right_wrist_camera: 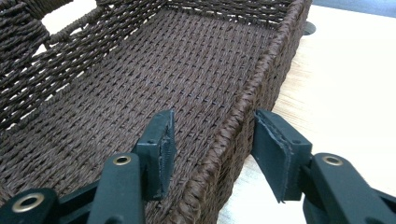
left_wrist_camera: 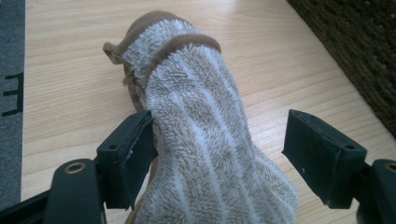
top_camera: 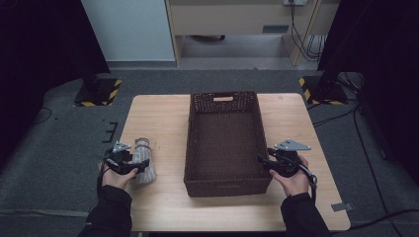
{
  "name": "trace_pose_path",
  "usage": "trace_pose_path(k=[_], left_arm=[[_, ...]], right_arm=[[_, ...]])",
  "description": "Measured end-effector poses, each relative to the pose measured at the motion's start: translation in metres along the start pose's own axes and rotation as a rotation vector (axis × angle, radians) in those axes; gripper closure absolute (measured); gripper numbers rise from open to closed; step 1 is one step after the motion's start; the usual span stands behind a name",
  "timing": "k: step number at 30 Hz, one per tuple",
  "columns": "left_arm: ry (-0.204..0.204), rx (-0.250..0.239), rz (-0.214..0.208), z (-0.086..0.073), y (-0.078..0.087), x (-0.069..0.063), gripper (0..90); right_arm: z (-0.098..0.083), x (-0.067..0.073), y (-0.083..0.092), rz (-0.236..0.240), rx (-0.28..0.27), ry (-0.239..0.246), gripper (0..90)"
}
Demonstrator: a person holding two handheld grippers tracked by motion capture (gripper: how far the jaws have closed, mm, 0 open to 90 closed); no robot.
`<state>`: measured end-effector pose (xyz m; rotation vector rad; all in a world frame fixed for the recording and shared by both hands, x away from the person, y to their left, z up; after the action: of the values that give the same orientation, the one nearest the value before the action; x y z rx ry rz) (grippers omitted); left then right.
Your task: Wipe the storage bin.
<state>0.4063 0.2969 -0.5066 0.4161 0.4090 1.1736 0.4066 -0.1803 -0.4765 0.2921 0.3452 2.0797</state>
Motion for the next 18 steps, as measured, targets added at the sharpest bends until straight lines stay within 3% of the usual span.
trace_pose_path(k=[11, 18], left_arm=[[-0.002, -0.046, -0.021, 0.011, 0.007, -0.006, 23.6], [-0.034, -0.095, -0.056, 0.024, 0.014, -0.022, 23.9]], right_arm=[[0.006, 0.004, 0.003, 0.015, -0.022, -0.004, 47.9], [0.004, 0.002, 0.002, 0.011, -0.009, 0.000, 49.3]])
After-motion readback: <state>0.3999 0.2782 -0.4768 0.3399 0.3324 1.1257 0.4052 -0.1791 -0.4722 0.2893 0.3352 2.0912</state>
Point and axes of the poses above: each handheld gripper's, and its own axes: y roughly backward along the jaws, z roughly out of its top, x roughly to its left, the point moved 5 cm from there along -y, roughly forward along the jaws, and after that the axes turned 14 degrees about -x, right-handed, at the moved point
